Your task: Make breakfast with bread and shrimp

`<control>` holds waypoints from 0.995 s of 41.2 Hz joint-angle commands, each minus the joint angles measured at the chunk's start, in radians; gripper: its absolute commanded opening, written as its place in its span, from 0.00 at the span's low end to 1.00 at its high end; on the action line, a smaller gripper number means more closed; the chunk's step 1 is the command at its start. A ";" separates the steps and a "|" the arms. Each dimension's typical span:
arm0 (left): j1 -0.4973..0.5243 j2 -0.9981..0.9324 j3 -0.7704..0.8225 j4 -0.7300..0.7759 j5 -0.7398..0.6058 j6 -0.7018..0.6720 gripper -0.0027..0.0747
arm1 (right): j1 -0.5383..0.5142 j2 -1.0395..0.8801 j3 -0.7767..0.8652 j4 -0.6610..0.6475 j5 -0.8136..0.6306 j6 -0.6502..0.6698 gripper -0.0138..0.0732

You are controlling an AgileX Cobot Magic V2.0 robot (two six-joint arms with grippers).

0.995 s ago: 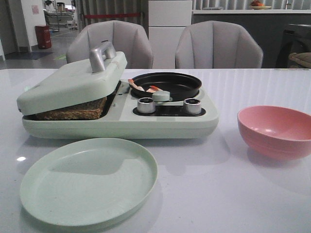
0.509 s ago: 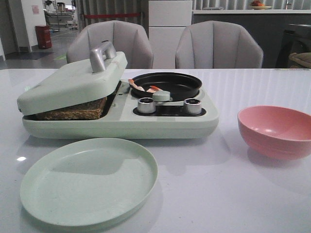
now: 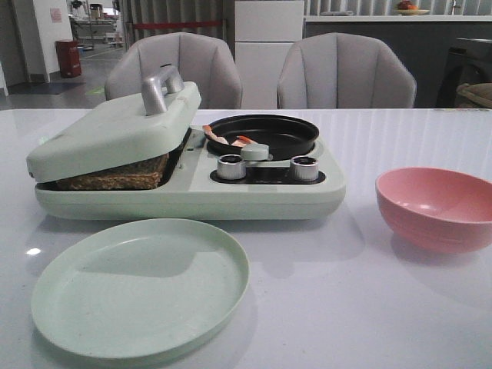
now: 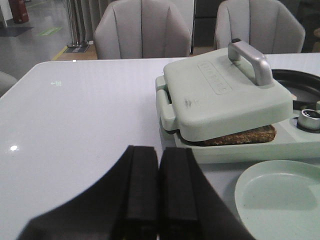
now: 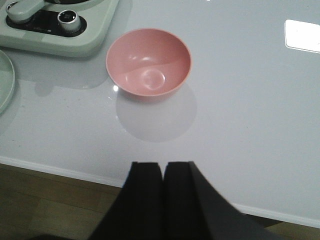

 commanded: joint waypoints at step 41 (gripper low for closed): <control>0.140 -0.070 0.127 -0.044 -0.262 0.009 0.16 | 0.001 0.007 -0.026 -0.019 -0.066 0.000 0.26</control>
